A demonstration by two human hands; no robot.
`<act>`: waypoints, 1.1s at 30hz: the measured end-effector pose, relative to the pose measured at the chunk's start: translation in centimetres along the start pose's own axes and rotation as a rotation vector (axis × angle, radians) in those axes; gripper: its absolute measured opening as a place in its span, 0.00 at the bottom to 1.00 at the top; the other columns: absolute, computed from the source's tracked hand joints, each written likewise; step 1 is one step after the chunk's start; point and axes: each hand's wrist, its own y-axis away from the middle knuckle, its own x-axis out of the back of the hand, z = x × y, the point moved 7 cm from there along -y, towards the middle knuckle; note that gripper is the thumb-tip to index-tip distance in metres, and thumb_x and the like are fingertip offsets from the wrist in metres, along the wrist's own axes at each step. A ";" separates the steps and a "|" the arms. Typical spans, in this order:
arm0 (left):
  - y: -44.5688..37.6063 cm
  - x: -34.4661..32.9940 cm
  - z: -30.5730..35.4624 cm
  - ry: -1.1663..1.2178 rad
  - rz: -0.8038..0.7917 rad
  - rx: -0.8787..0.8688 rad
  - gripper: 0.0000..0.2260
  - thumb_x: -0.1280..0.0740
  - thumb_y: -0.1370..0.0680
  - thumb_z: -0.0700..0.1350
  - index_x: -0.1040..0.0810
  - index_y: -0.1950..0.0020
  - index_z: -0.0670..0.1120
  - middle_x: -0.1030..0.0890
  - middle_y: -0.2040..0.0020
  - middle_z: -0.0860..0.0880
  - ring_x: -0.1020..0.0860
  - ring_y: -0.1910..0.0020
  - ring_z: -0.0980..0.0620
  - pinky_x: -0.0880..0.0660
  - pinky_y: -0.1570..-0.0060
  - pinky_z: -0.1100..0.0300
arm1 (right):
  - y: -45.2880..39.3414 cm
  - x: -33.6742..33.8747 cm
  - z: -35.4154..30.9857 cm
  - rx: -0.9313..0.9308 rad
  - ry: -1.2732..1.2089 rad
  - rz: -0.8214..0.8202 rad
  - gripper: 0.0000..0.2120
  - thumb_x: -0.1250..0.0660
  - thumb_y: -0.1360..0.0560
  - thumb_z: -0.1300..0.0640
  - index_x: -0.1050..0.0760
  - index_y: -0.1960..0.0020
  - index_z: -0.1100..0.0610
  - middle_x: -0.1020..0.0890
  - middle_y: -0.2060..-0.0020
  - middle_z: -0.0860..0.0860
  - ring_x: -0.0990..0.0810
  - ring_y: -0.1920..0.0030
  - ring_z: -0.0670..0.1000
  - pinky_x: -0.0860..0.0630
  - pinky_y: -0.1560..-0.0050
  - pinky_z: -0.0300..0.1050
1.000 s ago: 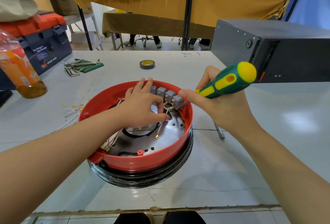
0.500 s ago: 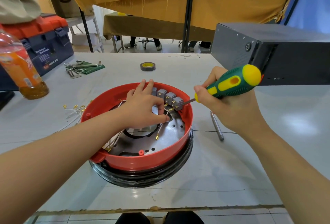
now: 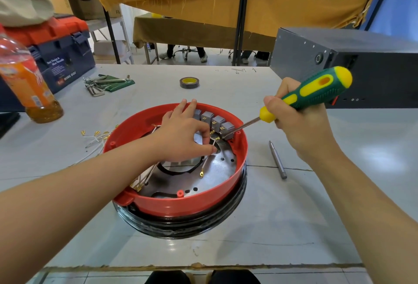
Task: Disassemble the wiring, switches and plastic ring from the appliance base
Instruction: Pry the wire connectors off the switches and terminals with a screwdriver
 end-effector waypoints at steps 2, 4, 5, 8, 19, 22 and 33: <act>0.0 -0.1 0.1 0.004 -0.001 -0.006 0.08 0.33 0.27 0.59 0.24 0.57 0.56 0.57 0.21 0.45 0.61 0.23 0.46 0.57 0.28 0.44 | 0.7 -1.5 1.1 -0.045 0.019 -0.065 0.12 0.35 0.31 0.59 0.34 0.70 0.59 0.27 0.75 0.55 0.31 0.72 0.44 0.34 0.69 0.32; -0.1 -0.1 0.2 0.004 -0.001 -0.013 0.09 0.33 0.27 0.59 0.23 0.57 0.55 0.57 0.21 0.45 0.61 0.23 0.46 0.57 0.28 0.43 | 1.4 -2.8 1.3 -0.021 0.076 -0.110 0.12 0.34 0.31 0.59 0.33 0.69 0.60 0.28 0.75 0.55 0.31 0.72 0.43 0.34 0.69 0.31; 0.0 -0.1 0.2 0.005 0.000 -0.013 0.09 0.33 0.26 0.59 0.23 0.57 0.55 0.57 0.21 0.45 0.61 0.23 0.46 0.57 0.28 0.43 | 1.3 -3.0 1.1 -0.001 0.079 -0.106 0.12 0.34 0.30 0.60 0.33 0.69 0.59 0.29 0.76 0.52 0.31 0.72 0.41 0.34 0.69 0.30; 0.0 -0.1 0.2 0.012 -0.001 -0.011 0.09 0.33 0.27 0.59 0.24 0.58 0.55 0.57 0.21 0.45 0.61 0.23 0.47 0.58 0.28 0.44 | 0.5 -1.8 0.3 0.018 0.025 -0.049 0.12 0.35 0.31 0.61 0.34 0.70 0.61 0.28 0.76 0.51 0.30 0.73 0.42 0.34 0.69 0.30; 0.0 -0.1 0.1 0.025 0.002 -0.003 0.09 0.32 0.27 0.59 0.24 0.58 0.55 0.57 0.21 0.46 0.61 0.23 0.47 0.57 0.28 0.44 | 0.6 -0.1 -1.3 0.132 0.055 -0.020 0.11 0.36 0.27 0.66 0.33 0.67 0.63 0.28 0.76 0.46 0.27 0.72 0.40 0.34 0.67 0.26; -0.1 -0.2 0.2 0.025 -0.003 -0.002 0.10 0.32 0.27 0.59 0.23 0.57 0.54 0.57 0.21 0.46 0.61 0.23 0.48 0.57 0.28 0.44 | 0.5 0.3 -1.5 0.154 0.082 -0.020 0.11 0.36 0.27 0.64 0.33 0.67 0.62 0.29 0.75 0.46 0.27 0.71 0.40 0.33 0.67 0.26; 0.0 -0.1 0.1 0.017 0.011 -0.006 0.09 0.32 0.28 0.59 0.23 0.57 0.55 0.56 0.21 0.46 0.60 0.23 0.48 0.56 0.28 0.44 | 1.2 -1.4 -2.9 0.271 0.260 -0.220 0.12 0.33 0.28 0.61 0.32 0.67 0.65 0.27 0.74 0.53 0.30 0.71 0.47 0.36 0.68 0.27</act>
